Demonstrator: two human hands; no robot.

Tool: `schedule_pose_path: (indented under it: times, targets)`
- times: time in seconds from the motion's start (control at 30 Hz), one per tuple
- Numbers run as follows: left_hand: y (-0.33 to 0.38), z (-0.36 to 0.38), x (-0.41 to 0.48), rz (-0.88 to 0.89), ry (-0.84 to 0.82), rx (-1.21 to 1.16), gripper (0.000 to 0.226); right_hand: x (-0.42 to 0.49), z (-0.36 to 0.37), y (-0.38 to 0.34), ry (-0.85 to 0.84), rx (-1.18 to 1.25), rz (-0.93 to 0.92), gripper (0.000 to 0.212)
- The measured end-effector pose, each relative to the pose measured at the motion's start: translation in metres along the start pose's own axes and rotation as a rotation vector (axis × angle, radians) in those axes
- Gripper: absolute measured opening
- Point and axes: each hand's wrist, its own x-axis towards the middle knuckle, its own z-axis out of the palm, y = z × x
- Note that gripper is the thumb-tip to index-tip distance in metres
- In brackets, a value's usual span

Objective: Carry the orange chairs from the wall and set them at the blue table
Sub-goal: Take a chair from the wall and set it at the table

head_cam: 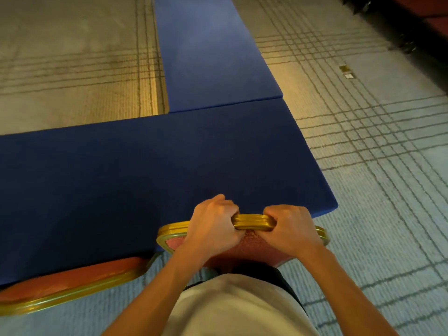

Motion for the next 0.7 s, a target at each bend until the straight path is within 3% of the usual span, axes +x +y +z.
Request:
schedule_pose_path:
  times: [0.37, 0.7]
  targets:
    - [-0.005, 0.007, 0.014, -0.237, -0.141, -0.088, 0.029, 0.046, 0.020, 0.024, -0.052, -0.041, -0.172, 0.036]
    - [-0.003, 0.023, 0.016, -0.171, -0.150, -0.026, 0.027, 0.036, 0.030, 0.038, -0.047, 0.010, -0.233, 0.049]
